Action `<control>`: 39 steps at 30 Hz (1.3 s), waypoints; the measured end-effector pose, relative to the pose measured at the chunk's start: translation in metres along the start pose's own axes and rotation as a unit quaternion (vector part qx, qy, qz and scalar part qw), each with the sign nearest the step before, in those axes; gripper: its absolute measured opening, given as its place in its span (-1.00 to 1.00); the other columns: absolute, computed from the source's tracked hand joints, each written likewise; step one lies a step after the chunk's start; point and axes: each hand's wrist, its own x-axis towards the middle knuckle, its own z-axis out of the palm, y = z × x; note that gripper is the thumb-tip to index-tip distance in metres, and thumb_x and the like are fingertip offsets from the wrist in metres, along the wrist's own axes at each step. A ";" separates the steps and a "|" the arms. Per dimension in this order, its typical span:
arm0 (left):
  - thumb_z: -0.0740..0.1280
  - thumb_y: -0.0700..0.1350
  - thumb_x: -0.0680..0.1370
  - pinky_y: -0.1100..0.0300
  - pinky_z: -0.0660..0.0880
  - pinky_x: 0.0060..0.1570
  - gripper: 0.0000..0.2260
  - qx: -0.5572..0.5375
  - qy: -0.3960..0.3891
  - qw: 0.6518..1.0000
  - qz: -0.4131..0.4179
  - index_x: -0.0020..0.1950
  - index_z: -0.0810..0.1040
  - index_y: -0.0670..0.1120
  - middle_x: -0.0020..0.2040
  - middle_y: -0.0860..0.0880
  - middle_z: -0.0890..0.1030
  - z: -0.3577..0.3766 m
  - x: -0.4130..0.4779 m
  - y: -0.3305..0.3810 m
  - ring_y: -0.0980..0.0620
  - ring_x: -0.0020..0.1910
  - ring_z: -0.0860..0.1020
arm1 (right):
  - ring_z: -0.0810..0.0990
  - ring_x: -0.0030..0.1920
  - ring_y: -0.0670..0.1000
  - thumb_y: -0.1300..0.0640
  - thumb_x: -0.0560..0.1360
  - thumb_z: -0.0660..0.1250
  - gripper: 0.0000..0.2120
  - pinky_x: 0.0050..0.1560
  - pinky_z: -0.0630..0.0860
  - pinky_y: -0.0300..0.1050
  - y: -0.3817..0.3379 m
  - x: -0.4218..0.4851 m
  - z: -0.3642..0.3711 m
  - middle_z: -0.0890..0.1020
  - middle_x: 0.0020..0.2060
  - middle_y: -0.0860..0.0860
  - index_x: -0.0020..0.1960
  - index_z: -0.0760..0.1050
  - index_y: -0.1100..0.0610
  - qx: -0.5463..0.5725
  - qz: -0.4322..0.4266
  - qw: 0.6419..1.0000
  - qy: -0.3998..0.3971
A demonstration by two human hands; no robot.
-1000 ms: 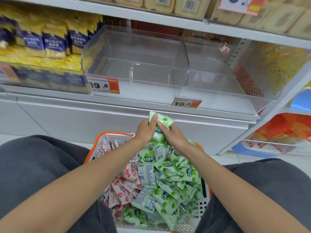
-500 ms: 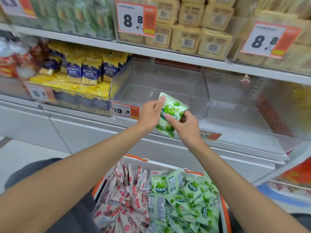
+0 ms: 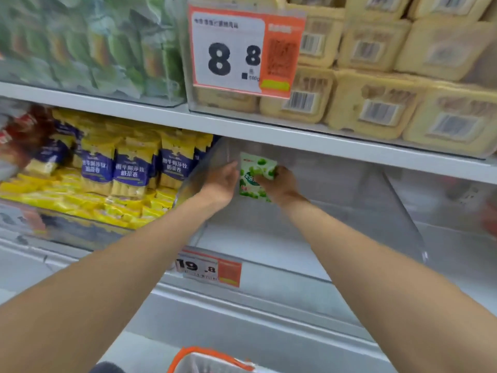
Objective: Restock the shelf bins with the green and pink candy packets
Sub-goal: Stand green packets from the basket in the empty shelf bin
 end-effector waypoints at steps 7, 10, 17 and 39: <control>0.05 -0.12 0.70 0.03 0.34 0.39 -0.57 0.088 -0.039 0.995 -0.017 0.57 0.15 0.10 0.53 -0.05 0.27 0.023 0.029 -0.028 -0.08 0.44 0.34 | 0.60 0.13 0.13 0.21 0.43 0.43 -0.62 0.03 0.53 -0.11 0.020 0.024 0.034 0.63 0.11 0.12 0.22 0.48 0.23 0.013 0.013 1.000 0.024; 0.04 -0.12 0.70 -0.02 0.37 0.37 -0.54 0.126 -0.061 0.990 -0.024 0.59 0.07 0.11 0.57 -0.04 0.18 0.025 0.028 -0.030 -0.16 0.41 0.37 | 0.58 0.13 0.15 0.26 0.44 0.40 -0.63 0.00 0.49 -0.09 0.023 0.019 0.037 0.60 0.11 0.16 0.21 0.41 0.25 0.044 0.023 0.996 0.076; 0.04 -0.32 0.66 0.26 0.50 -0.02 -0.42 0.116 -0.018 0.992 -0.033 0.60 0.04 0.11 0.59 -0.02 0.12 0.021 0.022 -0.030 -0.11 0.39 0.39 | 0.52 -0.16 0.11 0.16 0.53 0.32 -0.78 -0.26 0.27 -0.19 0.019 0.024 0.035 0.53 -0.25 0.09 -0.28 0.41 0.14 -0.002 -0.008 0.998 0.064; 0.23 -0.12 0.65 -0.03 0.16 0.51 -0.39 0.116 -0.055 0.992 -0.008 0.61 -0.02 0.05 0.61 0.03 0.03 0.020 0.031 -0.038 -0.05 0.56 0.10 | 0.52 -0.26 0.00 0.24 0.43 0.30 -0.78 -0.27 0.43 -0.21 0.033 0.023 0.033 0.57 -0.37 0.01 -0.35 0.59 0.06 0.102 0.030 0.994 0.022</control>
